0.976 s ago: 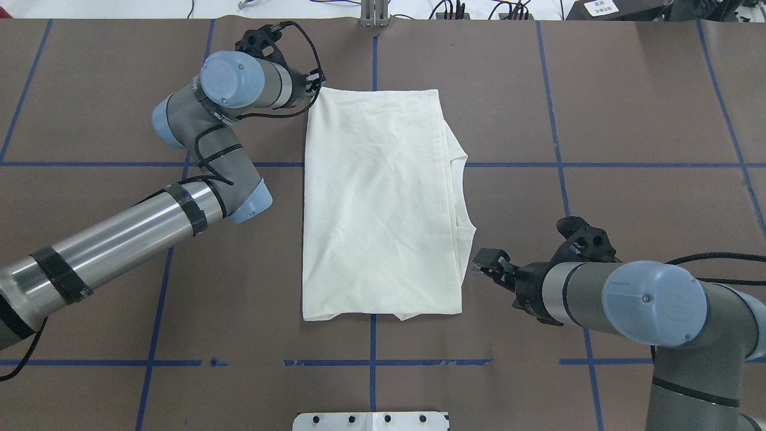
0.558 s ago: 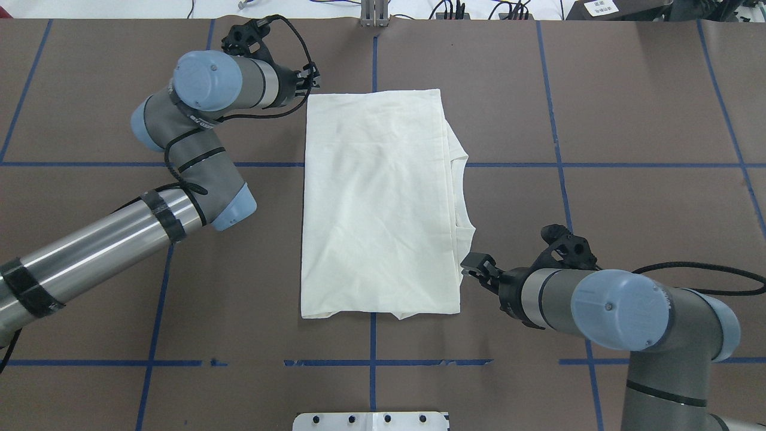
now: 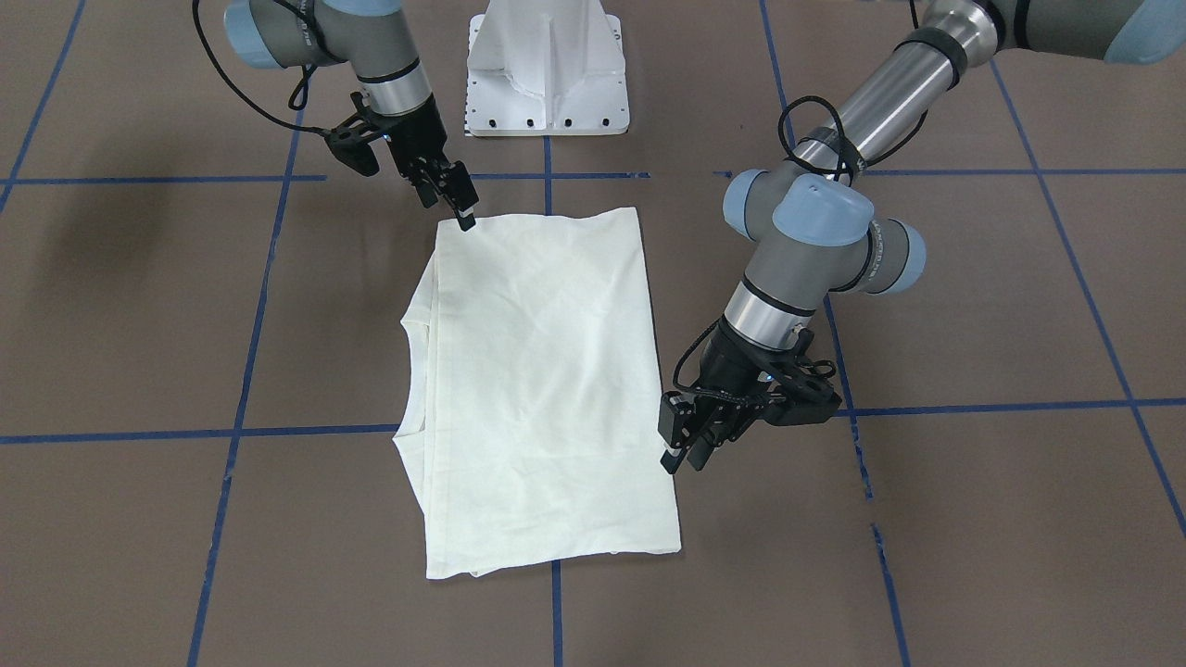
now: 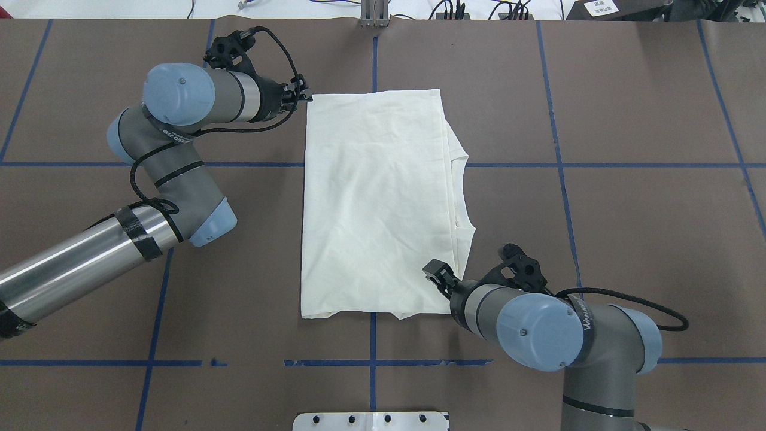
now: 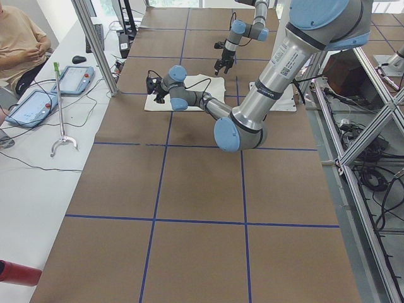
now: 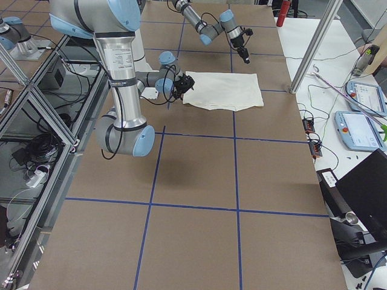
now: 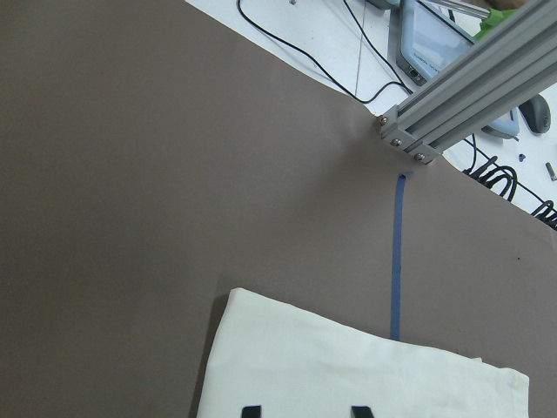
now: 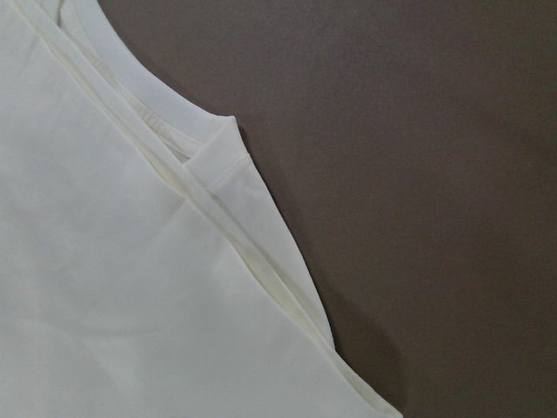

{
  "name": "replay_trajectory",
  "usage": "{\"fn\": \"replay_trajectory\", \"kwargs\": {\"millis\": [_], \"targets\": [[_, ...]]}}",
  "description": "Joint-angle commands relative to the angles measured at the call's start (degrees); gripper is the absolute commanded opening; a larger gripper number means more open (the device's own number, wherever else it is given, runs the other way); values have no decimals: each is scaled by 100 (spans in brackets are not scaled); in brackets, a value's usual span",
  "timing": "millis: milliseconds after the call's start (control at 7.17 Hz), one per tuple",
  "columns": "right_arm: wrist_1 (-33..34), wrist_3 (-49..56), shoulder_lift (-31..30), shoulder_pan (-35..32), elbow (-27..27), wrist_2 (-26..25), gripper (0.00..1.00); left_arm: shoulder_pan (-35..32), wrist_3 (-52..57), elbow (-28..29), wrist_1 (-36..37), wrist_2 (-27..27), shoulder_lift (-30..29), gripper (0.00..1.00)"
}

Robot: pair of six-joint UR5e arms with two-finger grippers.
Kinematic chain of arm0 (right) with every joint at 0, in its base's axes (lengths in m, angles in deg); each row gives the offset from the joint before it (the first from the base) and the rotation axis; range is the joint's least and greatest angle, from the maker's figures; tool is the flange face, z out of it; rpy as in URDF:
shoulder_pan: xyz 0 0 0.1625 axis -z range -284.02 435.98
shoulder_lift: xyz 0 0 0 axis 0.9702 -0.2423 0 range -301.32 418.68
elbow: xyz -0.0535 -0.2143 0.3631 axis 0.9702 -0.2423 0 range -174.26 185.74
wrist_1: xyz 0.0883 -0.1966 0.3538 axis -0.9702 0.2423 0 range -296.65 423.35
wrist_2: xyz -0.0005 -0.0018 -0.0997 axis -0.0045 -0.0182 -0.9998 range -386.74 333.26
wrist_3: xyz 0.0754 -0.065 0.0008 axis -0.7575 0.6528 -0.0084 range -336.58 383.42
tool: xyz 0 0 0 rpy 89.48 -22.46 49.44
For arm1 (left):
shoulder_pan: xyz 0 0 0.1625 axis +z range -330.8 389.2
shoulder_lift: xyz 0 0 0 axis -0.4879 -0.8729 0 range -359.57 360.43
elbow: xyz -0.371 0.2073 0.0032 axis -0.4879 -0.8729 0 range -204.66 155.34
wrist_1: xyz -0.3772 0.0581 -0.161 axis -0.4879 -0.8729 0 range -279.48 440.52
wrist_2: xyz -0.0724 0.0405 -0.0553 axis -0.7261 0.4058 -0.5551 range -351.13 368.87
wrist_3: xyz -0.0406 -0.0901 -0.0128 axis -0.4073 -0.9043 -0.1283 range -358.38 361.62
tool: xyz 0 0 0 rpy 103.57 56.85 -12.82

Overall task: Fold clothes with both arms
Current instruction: 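Move the right gripper to the shirt corner nearest the robot on its side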

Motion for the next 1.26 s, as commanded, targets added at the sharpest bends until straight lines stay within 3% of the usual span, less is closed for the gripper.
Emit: {"fn": "replay_trajectory", "kwargs": {"millis": [0, 279, 418, 976, 1116], "targets": [[144, -66, 260, -25, -243, -104, 96, 19, 0, -10, -1, 5, 23, 47], [248, -31, 207, -77, -278, -104, 89, 37, -9, -10, -1, 5, 32, 47], [510, 4, 225, -69, -278, -104, 88, 37, -9, -10, -1, 5, 23, 47], [495, 22, 269, -95, -401, -86, 85, 37, -9, -45, -1, -4, 32, 47], [487, 13, 269, -113, -401, -86, 76, 37, -9, -45, -1, 5, 32, 47]]}}
